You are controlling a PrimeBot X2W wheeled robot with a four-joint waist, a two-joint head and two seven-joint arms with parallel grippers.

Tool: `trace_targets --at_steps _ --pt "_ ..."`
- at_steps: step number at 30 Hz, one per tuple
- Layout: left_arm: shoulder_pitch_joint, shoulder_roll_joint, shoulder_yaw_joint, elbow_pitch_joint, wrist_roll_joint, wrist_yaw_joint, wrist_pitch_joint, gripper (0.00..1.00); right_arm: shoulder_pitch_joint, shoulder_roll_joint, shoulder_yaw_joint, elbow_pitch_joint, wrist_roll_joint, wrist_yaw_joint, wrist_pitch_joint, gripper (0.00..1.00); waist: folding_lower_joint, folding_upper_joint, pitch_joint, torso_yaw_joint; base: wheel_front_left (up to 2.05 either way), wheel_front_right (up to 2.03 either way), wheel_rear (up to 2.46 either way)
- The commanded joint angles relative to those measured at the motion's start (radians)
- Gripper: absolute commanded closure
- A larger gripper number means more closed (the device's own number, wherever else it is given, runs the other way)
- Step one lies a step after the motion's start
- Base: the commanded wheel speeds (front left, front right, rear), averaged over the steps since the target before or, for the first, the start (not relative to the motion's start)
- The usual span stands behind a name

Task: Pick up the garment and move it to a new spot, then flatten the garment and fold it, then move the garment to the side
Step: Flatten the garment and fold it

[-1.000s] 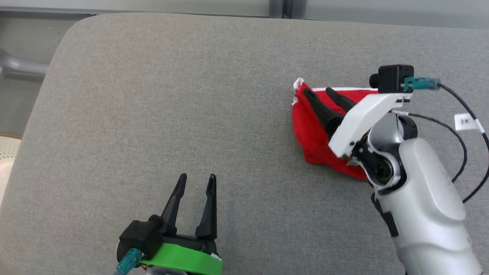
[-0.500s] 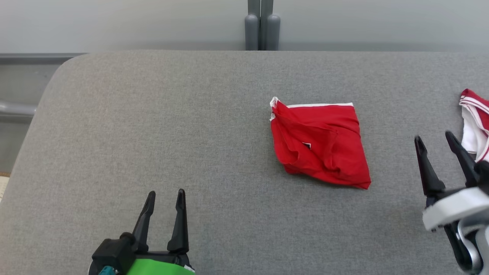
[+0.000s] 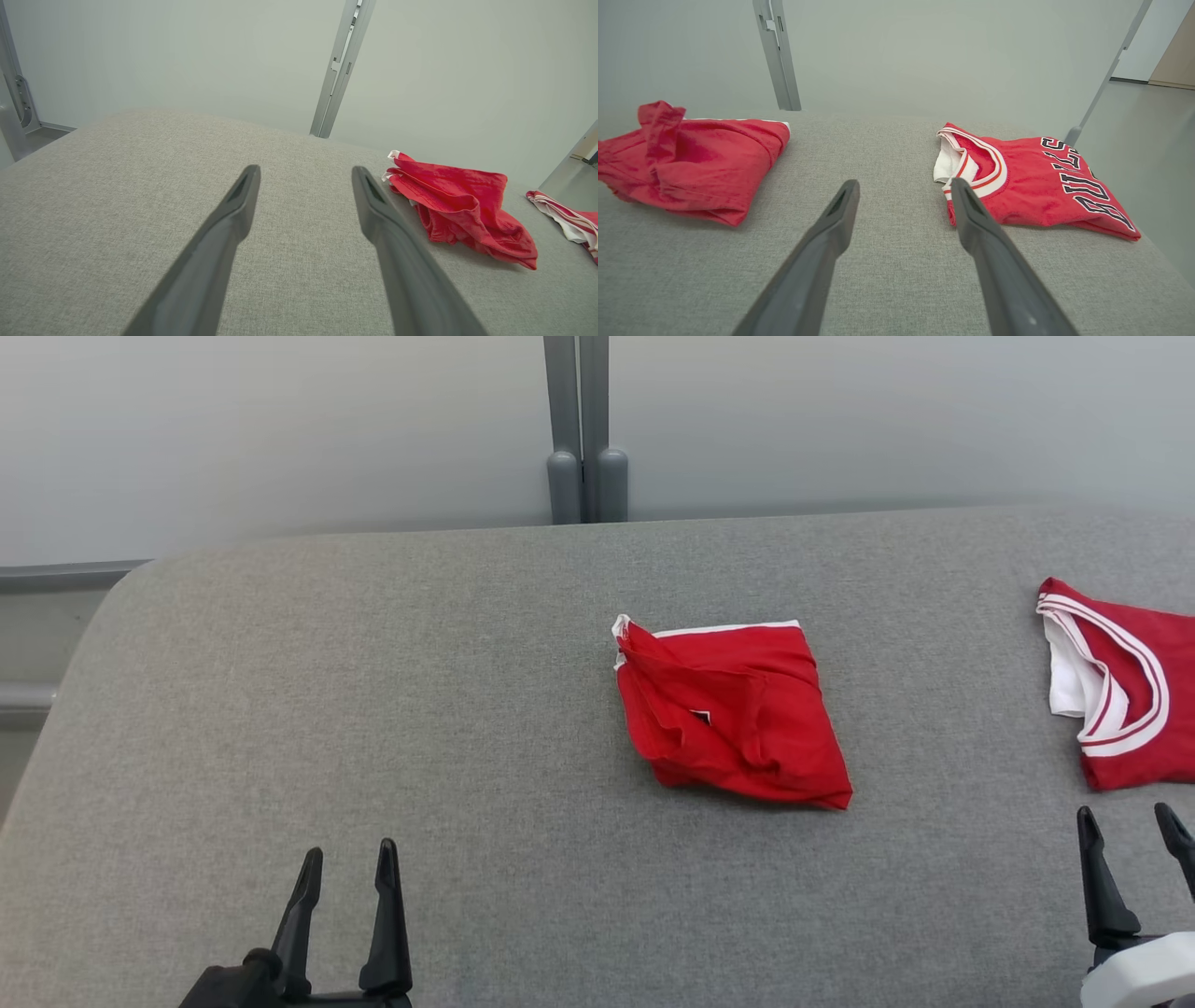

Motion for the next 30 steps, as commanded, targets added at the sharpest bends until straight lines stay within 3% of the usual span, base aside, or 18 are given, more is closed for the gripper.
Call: trace_targets --at_steps 1,3,4,5,14,19,24,30 --pt "0.018 0.002 0.006 -0.003 0.013 -0.005 -0.003 0.0 -0.001 0.002 0.006 -0.011 -0.007 0.0 -0.004 0.0 0.0001 0.0 -0.002 -0.005 0.0 0.0 0.0" --pt "0.017 0.002 0.009 -0.006 0.017 -0.008 -0.003 0.0 -0.021 0.006 0.021 -0.021 0.005 0.0 -0.004 0.0 0.0001 0.0 0.007 -0.004 0.0 0.0 0.0" --pt "0.013 0.002 0.009 -0.007 0.019 -0.01 -0.003 0.0 -0.03 0.006 0.035 -0.018 0.012 0.0 -0.004 0.58 0.0001 0.0 0.014 -0.002 0.0 0.0 0.0" --pt "0.005 0.002 0.009 -0.009 0.02 -0.01 -0.003 0.0 -0.053 0.0 0.052 -0.017 0.018 0.0 -0.004 1.0 0.0001 0.0 0.024 0.001 0.0 0.0 0.0" --pt "-0.089 0.002 -0.037 -0.007 0.007 -0.016 -0.003 0.0 -0.4 -0.036 0.313 0.2 -0.008 0.0 0.004 1.0 0.0001 0.0 0.154 0.071 0.0 0.0 0.0" --pt "-0.123 0.002 -0.06 -0.002 -0.017 0.001 -0.003 0.0 -0.578 0.005 0.418 0.369 0.01 0.0 0.004 1.0 0.0001 0.0 0.202 0.125 0.0 0.0 0.0" --pt "-0.137 0.002 -0.079 -0.002 -0.034 0.014 -0.003 0.0 -0.665 0.043 0.549 0.506 0.047 0.0 -0.002 1.0 0.0001 0.0 0.221 0.161 0.0 0.0 0.0" --pt "-0.142 0.002 -0.081 -0.003 -0.041 0.024 -0.003 0.0 -0.683 0.083 0.686 0.537 0.125 0.0 -0.003 1.0 0.0001 0.0 0.22 0.166 0.0 0.0 0.0"
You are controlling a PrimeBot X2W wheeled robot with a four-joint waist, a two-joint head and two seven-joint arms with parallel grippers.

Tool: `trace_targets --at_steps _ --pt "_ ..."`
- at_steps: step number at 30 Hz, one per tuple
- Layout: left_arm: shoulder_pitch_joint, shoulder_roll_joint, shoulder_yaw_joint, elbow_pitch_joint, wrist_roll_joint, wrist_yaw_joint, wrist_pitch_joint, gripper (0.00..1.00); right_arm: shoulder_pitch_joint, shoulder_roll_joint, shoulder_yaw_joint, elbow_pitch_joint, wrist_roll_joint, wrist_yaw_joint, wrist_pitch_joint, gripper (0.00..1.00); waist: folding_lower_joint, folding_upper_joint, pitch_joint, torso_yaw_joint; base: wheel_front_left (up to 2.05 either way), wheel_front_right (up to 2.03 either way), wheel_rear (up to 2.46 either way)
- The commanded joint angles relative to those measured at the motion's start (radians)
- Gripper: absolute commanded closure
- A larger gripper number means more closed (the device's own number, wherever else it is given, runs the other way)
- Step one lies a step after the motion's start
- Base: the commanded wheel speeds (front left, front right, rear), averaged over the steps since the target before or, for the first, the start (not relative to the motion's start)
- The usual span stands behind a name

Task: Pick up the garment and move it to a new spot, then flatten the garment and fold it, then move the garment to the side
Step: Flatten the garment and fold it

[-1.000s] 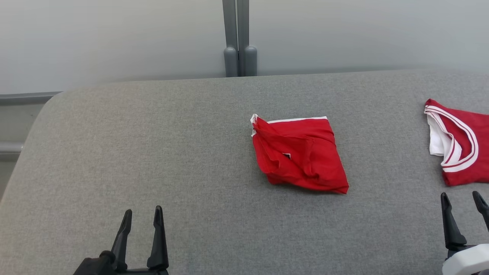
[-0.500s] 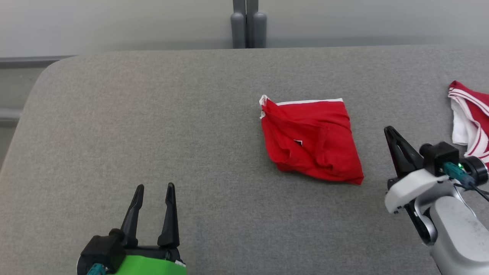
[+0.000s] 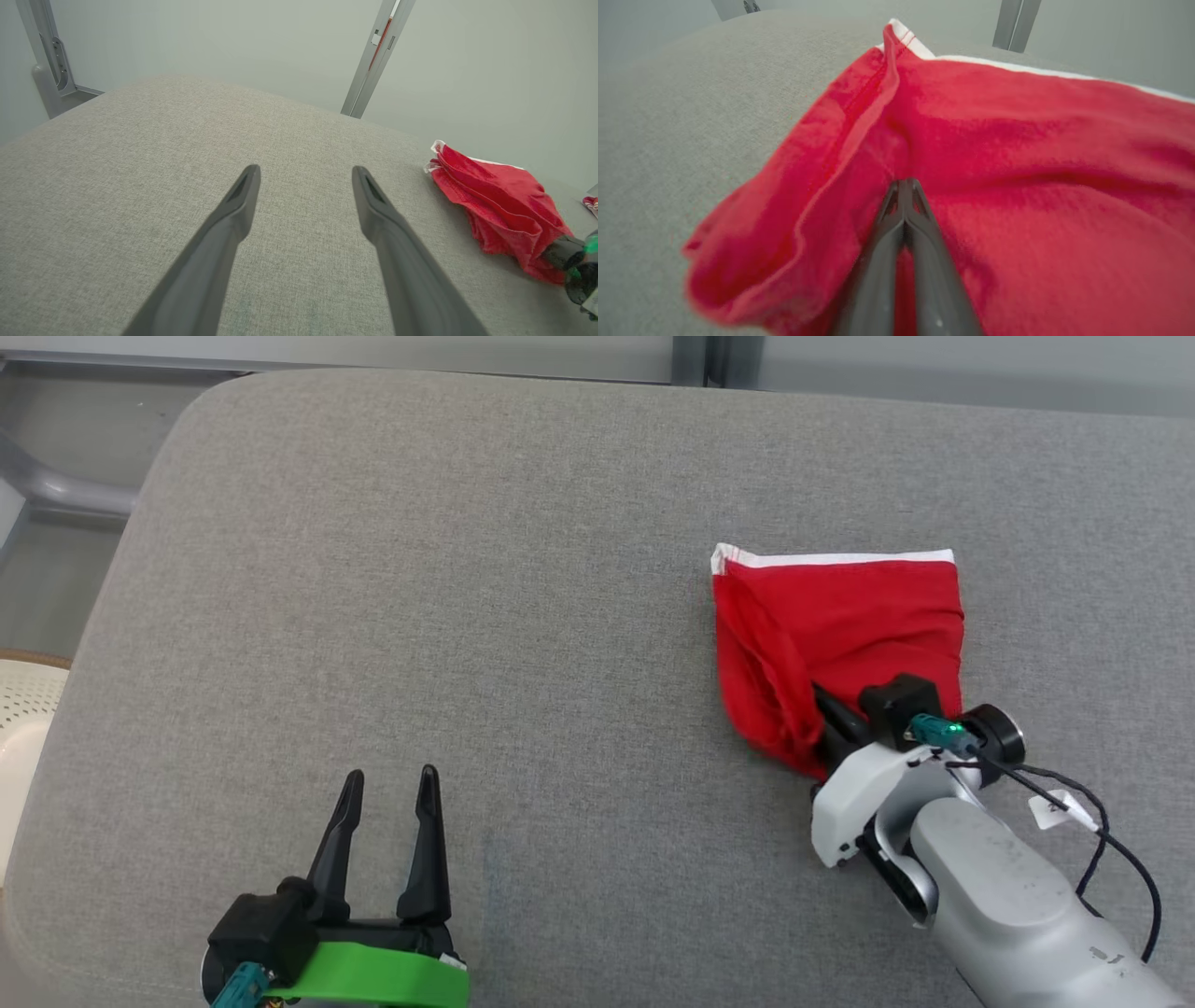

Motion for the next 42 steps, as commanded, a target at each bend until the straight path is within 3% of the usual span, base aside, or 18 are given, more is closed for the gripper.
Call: trace_targets --at_steps 1,7,13,21,28,31,34,35,37,38,42 --pt "-0.019 0.002 0.001 -0.001 -0.009 0.007 -0.003 0.0 -0.009 0.008 0.032 -0.008 0.01 0.0 -0.003 1.0 0.0 0.0 0.002 0.002 0.0 0.0 0.0" --pt "-0.02 0.002 -0.007 -0.001 -0.008 0.009 -0.003 0.0 -0.011 0.012 0.147 -0.063 0.031 0.0 -0.003 1.0 0.0 0.0 -0.003 -0.01 0.0 0.0 0.0" --pt "-0.005 0.002 -0.005 0.002 -0.002 0.009 -0.003 0.0 0.025 0.01 0.166 -0.126 -0.004 0.0 -0.004 1.0 0.0 0.0 -0.015 -0.03 0.0 0.0 0.0" --pt "-0.011 0.002 -0.01 0.005 -0.007 0.006 -0.003 0.0 0.053 0.029 0.243 -0.086 -0.001 0.0 -0.004 1.0 0.0 0.0 -0.027 -0.033 0.0 0.0 0.0" --pt "0.014 0.002 0.006 0.008 -0.006 0.007 -0.003 0.0 0.091 0.026 0.292 -0.132 0.023 0.0 -0.004 1.0 0.0 0.0 -0.051 -0.045 0.0 0.0 0.0" --pt "0.024 0.002 0.014 0.006 -0.008 0.005 -0.003 0.0 0.11 0.017 0.282 -0.174 0.035 0.0 -0.004 1.0 0.0 0.0 -0.07 -0.066 0.0 0.0 0.0" --pt "0.04 0.002 0.026 0.007 0.006 -0.001 -0.002 0.0 0.146 0.0 0.179 -0.251 0.024 0.0 -0.004 1.0 0.0 0.0 -0.096 -0.094 0.0 0.0 0.0" --pt "0.046 0.002 0.034 0.008 0.014 -0.003 -0.003 0.0 0.173 -0.004 0.13 -0.289 0.014 0.0 -0.004 0.97 0.0 0.0 -0.106 -0.106 0.0 0.0 0.0" --pt "0.056 0.002 0.052 0.01 0.022 -0.006 -0.003 0.0 0.224 -0.021 0.048 -0.365 -0.02 0.0 -0.004 0.43 0.0 0.0 -0.127 -0.126 0.0 0.0 0.0" --pt "0.062 0.002 0.058 0.011 0.029 -0.01 -0.003 0.0 0.248 -0.031 0.007 -0.398 -0.035 0.0 -0.004 0.0 0.0 0.0 -0.136 -0.135 0.0 0.0 0.0" --pt "0.089 0.002 0.094 0.031 0.058 -0.03 -0.003 0.0 0.378 -0.071 -0.175 -0.522 -0.099 0.0 -0.004 0.0 0.0 0.0 -0.184 -0.172 0.0 0.0 0.0"
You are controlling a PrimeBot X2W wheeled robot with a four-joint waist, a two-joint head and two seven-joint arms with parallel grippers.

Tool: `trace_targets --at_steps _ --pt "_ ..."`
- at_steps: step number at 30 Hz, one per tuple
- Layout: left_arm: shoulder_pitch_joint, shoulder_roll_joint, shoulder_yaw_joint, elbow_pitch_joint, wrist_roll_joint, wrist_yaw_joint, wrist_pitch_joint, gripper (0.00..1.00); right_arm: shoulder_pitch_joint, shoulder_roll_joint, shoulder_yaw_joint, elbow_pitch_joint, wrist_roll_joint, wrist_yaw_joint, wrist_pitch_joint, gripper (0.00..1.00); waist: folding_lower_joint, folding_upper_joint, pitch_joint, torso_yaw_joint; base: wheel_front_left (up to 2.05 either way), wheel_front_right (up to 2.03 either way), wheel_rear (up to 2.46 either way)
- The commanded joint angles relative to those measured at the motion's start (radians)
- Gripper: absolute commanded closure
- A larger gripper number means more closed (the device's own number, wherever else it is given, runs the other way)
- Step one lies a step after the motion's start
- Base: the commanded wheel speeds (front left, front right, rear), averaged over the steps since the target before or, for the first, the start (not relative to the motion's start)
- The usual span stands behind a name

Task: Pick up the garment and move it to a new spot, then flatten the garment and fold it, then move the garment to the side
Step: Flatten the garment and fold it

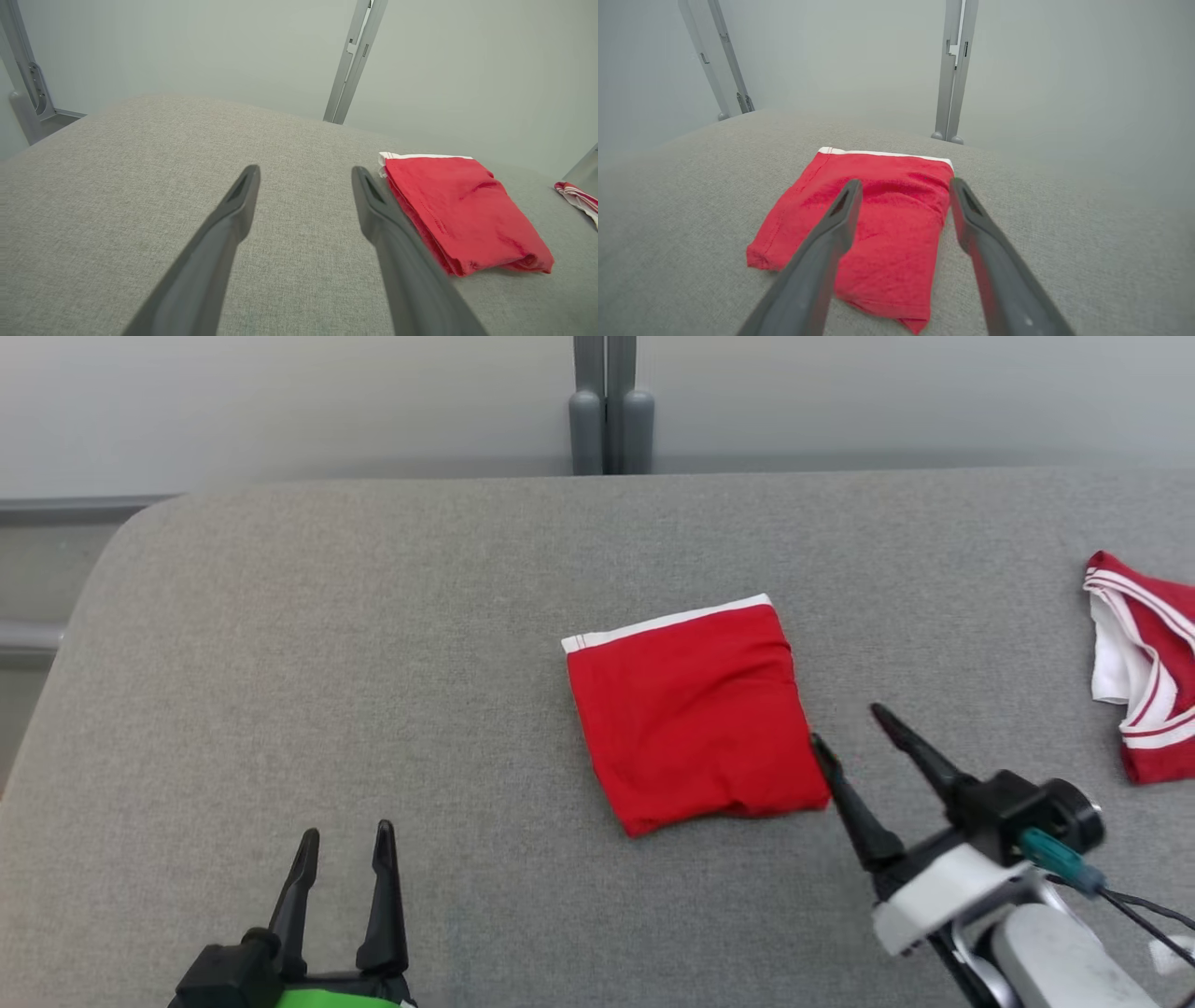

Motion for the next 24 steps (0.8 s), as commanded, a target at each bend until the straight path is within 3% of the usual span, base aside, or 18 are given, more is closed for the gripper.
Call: trace_targets --at_steps 1,4,12,24 --pt "0.02 0.002 0.016 0.007 0.013 -0.008 -0.003 0.0 0.048 -0.011 -0.048 -0.03 -0.021 0.0 -0.003 0.0 0.0 -0.0001 -0.06 -0.051 0.0 0.0 0.0" --pt "0.038 0.002 0.032 0.023 0.024 -0.024 -0.003 0.0 0.151 -0.036 -0.177 -0.074 -0.054 0.0 -0.002 0.0 0.0 -0.0001 -0.093 -0.061 0.0 0.0 0.0" --pt "0.061 0.002 0.064 0.039 0.063 -0.054 -0.003 0.0 0.307 0.011 -0.45 -0.109 -0.079 0.0 -0.002 0.0 0.0 -0.0001 -0.121 -0.067 0.0 0.0 0.0" --pt "0.077 0.002 0.075 0.035 0.07 -0.072 -0.003 0.0 0.31 0.05 -0.463 -0.129 -0.084 0.0 -0.002 0.0 0.0 -0.0001 -0.11 -0.067 0.0 0.0 0.0"
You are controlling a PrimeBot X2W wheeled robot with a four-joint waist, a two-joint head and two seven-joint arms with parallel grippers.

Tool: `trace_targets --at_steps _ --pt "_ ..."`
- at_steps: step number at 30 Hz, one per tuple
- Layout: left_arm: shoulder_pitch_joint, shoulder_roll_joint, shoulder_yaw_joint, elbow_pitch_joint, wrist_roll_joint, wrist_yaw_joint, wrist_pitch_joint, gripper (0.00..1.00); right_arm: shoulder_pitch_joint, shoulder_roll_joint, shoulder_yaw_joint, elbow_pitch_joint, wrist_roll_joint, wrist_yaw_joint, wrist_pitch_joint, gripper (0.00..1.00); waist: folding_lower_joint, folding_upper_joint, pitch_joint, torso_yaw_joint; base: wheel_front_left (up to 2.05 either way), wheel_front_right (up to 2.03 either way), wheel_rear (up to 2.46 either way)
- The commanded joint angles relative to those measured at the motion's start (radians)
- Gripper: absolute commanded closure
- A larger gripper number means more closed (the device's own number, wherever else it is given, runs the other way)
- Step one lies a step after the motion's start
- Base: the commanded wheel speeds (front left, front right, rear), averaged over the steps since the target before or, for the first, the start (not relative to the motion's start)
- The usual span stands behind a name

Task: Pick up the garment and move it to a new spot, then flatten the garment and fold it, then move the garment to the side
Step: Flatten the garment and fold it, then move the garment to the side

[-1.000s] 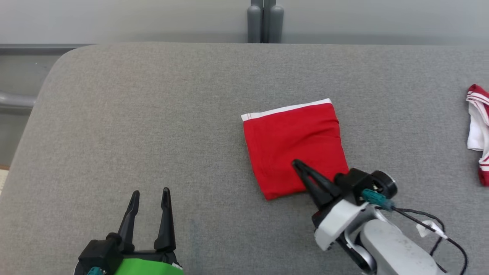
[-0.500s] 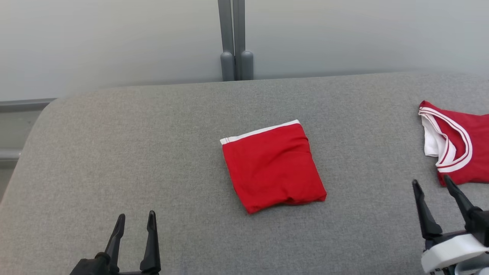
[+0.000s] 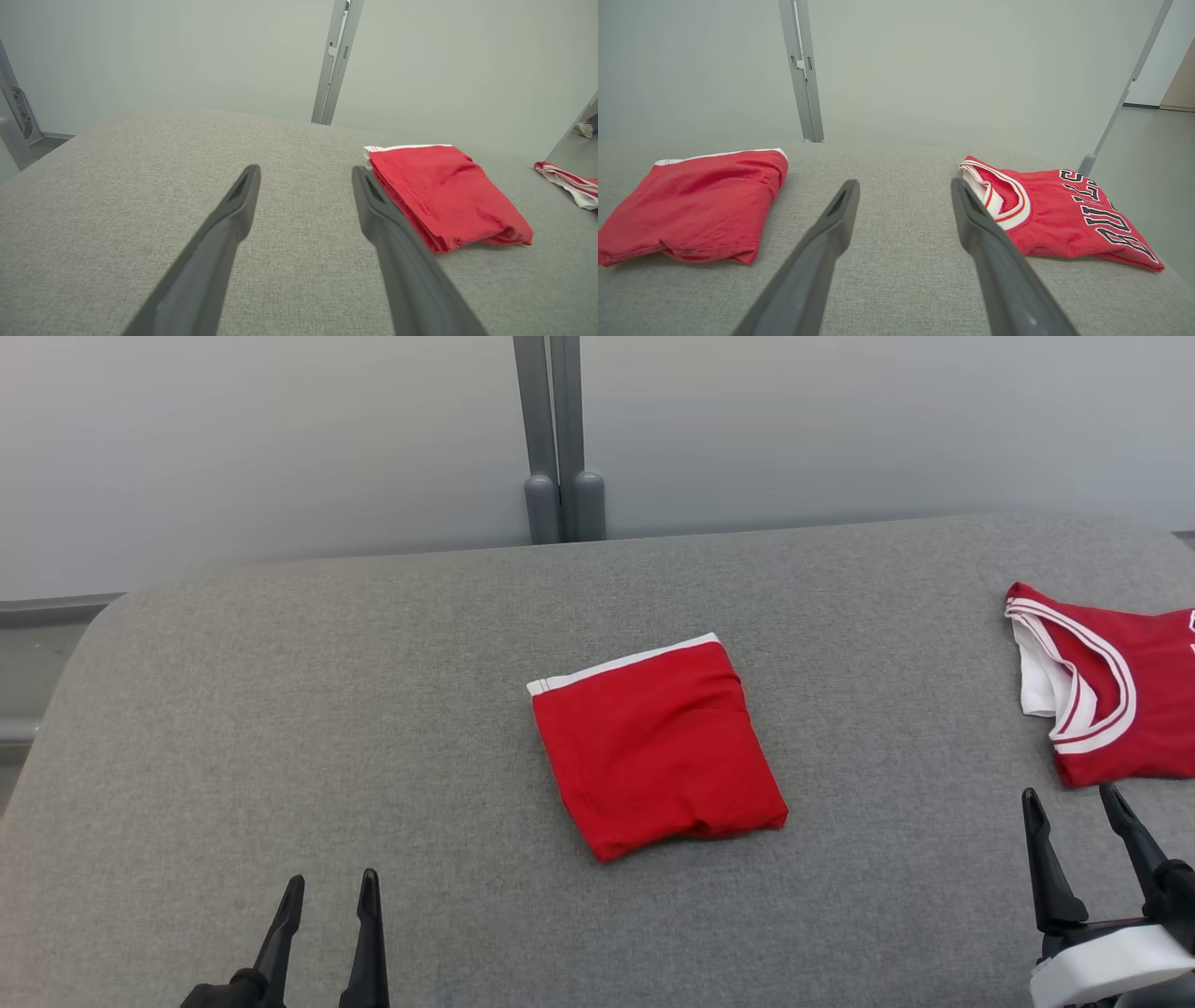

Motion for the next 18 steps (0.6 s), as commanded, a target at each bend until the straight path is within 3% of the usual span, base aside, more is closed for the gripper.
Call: trace_targets --at_steps 1,18 --pt "0.007 0.002 0.0 0.0 0.008 -0.005 -0.003 0.0 -0.003 0.0 -0.001 -0.004 0.003 0.0 -0.002 0.0 0.0 -0.0001 0.002 0.007 0.0 0.0 0.0" --pt "-0.007 0.002 -0.006 0.006 0.012 -0.008 -0.003 0.0 -0.013 0.007 0.01 0.02 0.012 0.0 -0.003 0.0 0.0 -0.0001 -0.005 0.042 0.0 0.0 0.0"
